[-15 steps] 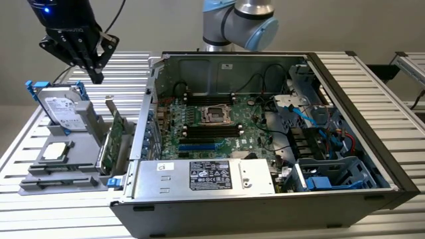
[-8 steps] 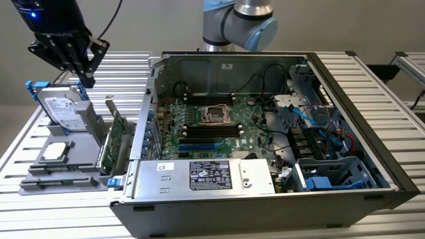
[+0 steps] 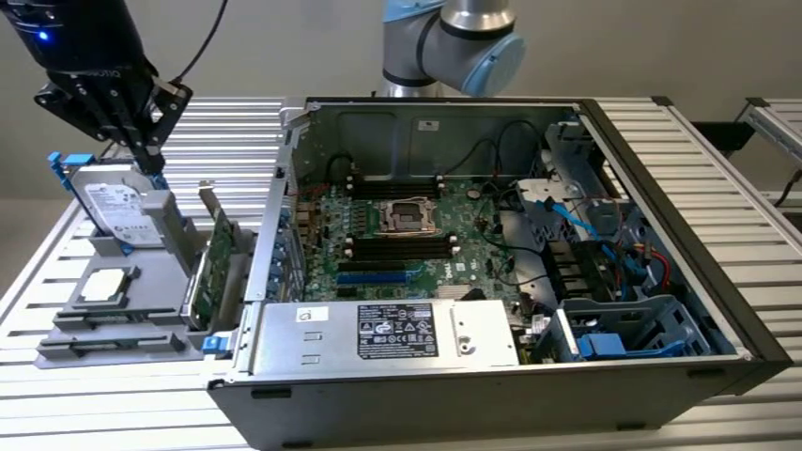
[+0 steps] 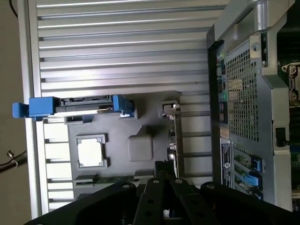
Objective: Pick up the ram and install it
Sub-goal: 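Reach for the ram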
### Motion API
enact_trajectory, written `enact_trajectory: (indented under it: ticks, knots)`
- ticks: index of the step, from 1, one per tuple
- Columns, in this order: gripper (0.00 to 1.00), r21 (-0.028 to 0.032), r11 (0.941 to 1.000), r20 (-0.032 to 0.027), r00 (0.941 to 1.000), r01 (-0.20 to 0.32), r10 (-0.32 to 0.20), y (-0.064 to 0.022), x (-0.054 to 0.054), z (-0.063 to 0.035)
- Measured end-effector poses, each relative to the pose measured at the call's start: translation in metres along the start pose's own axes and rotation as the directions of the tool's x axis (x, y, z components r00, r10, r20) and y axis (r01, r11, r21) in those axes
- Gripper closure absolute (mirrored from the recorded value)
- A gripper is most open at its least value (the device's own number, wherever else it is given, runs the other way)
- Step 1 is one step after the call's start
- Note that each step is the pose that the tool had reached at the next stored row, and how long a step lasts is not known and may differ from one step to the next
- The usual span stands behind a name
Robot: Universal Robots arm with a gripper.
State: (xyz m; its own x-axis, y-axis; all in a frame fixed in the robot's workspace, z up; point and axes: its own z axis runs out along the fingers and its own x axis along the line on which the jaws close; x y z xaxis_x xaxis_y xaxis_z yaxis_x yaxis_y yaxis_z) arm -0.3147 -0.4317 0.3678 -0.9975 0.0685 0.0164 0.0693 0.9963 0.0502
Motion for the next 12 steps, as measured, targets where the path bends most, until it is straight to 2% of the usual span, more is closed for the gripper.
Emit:
enact_trajectory:
  ticks: [4,12]
  knots:
    - [0.89,0.0046,1.0000,-0.0076,1.0000,-0.001,0.001,-0.0048,0.005,0.0017]
    - [0.89,0.0091,1.0000,-0.0229,0.9997,-0.001,0.001,-0.0162,0.013,0.0057]
